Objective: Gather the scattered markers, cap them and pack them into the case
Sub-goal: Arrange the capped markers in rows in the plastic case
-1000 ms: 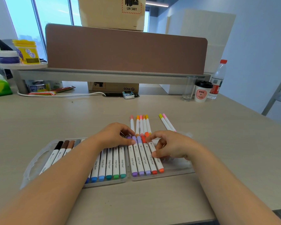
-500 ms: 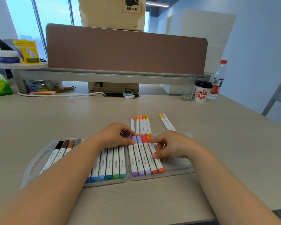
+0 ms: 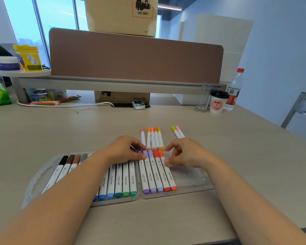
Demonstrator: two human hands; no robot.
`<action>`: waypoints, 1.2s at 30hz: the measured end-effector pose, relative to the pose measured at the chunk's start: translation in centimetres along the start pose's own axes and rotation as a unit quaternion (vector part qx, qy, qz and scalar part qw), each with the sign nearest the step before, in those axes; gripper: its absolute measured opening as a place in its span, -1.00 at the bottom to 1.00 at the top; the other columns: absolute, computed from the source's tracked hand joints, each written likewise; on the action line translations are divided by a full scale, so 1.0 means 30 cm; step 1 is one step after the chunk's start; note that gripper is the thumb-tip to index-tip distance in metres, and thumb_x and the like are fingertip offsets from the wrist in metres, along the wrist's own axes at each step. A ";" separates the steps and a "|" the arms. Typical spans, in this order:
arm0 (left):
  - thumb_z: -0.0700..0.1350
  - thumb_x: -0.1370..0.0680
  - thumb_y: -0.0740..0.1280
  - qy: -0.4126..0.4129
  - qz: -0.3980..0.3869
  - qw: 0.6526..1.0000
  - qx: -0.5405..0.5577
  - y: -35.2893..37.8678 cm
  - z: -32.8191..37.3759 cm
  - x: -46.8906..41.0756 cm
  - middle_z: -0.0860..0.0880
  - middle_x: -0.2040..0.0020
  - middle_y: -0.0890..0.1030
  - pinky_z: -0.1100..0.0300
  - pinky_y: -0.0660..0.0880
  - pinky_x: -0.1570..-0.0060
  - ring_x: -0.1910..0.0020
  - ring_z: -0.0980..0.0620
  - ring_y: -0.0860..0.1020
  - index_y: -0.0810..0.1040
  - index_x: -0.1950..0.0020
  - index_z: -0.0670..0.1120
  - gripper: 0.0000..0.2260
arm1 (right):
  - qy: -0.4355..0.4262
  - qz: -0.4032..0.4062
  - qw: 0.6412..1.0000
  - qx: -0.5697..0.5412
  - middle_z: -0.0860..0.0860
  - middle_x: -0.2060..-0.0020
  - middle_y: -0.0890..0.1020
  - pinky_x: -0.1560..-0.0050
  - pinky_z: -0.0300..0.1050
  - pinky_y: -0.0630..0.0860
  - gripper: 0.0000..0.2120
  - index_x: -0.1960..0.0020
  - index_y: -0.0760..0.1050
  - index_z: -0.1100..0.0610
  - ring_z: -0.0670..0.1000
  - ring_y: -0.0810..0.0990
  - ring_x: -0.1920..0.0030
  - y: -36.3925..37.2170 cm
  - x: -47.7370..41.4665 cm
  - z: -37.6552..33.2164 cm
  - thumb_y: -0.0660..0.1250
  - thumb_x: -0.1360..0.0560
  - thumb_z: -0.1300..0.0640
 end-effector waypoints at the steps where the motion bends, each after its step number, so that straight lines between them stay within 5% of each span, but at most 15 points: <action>1: 0.01 -0.45 0.41 0.000 0.000 1.000 -0.002 -0.001 0.000 0.000 0.14 0.07 0.56 0.37 0.43 0.20 0.10 0.22 0.52 0.56 -0.13 0.06 -0.74 | -0.010 0.043 0.999 0.001 -0.02 0.26 0.59 0.07 -0.19 0.54 -0.69 -0.16 0.52 0.09 -0.07 0.57 0.26 -0.033 -0.018 -0.007 0.44 -0.43 0.13; 4: 0.04 -0.47 0.39 0.003 0.002 1.000 -0.006 -0.004 0.000 0.002 0.13 0.06 0.56 0.40 0.41 0.21 0.11 0.23 0.52 0.56 -0.15 0.08 -0.74 | -0.030 0.129 0.991 0.004 0.03 0.16 0.64 -0.03 -0.21 0.52 -0.77 -0.14 0.59 0.15 -0.06 0.59 0.16 -0.100 -0.070 -0.034 0.33 -0.50 0.25; 9: 0.04 -0.48 0.38 0.007 0.008 1.000 -0.009 -0.010 0.002 0.005 0.10 0.02 0.57 0.41 0.41 0.19 0.08 0.21 0.53 0.56 -0.17 0.07 -0.73 | -0.043 0.146 0.988 0.040 0.03 -0.08 0.64 -0.08 -0.27 0.40 -0.78 -0.12 0.61 0.14 -0.03 0.57 -0.08 -0.078 -0.163 -0.093 0.34 -0.50 0.25; 14: 0.04 -0.47 0.39 0.010 0.016 1.000 -0.013 -0.014 -0.006 0.004 0.08 -0.05 0.60 0.41 0.39 0.15 0.03 0.19 0.52 0.56 -0.19 0.05 -0.70 | -0.008 0.150 0.982 0.110 0.07 -0.02 0.65 0.03 -0.18 0.48 -0.80 -0.04 0.63 0.17 0.04 0.60 -0.02 -0.039 -0.237 -0.092 0.34 -0.45 0.29; 21: 0.03 -0.48 0.38 0.013 0.005 1.000 -0.021 -0.006 -0.003 -0.001 0.05 -0.11 0.59 0.37 0.37 0.11 0.01 0.18 0.50 0.54 -0.22 0.03 -0.68 | 0.053 0.168 0.972 0.156 0.08 0.02 0.63 -0.20 -0.06 0.44 -0.77 -0.04 0.54 0.14 0.08 0.55 -0.09 -0.049 -0.230 -0.017 0.38 -0.38 0.24; 27: 0.03 -0.48 0.37 0.013 0.007 0.999 -0.029 -0.007 0.001 0.000 0.08 -0.04 0.58 0.44 0.34 0.21 0.07 0.22 0.49 0.54 -0.22 0.04 -0.69 | 0.082 0.178 0.963 0.183 0.08 -0.01 0.58 0.02 0.04 0.58 -0.68 -0.08 0.53 0.10 0.12 0.54 -0.04 -0.063 -0.215 -0.010 0.43 -0.35 0.25; 31: 0.02 -0.49 0.37 0.013 0.004 1.000 -0.022 -0.006 0.001 0.002 0.11 0.02 0.54 0.47 0.34 0.22 0.10 0.23 0.49 0.54 -0.21 0.04 -0.70 | 0.067 0.201 0.974 0.079 0.06 0.07 0.63 0.08 -0.13 0.53 -0.71 -0.10 0.53 0.11 0.07 0.62 0.08 -0.118 -0.180 -0.005 0.41 -0.39 0.18; 36: 0.02 -0.49 0.37 0.012 0.001 1.000 -0.023 -0.004 0.004 0.003 0.11 0.02 0.54 0.43 0.38 0.20 0.08 0.20 0.51 0.54 -0.20 0.04 -0.71 | 0.063 0.060 0.979 -0.183 0.09 0.24 0.57 0.20 -0.12 0.61 -0.56 -0.28 0.42 0.21 0.03 0.59 0.33 -0.074 -0.105 0.010 0.34 -0.42 0.38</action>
Point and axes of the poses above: each hand's wrist, its own x-axis away from the middle knuckle, its own y-axis out of the palm, z = x × y, the point moved 10 cm from there along -x, towards the middle knuckle
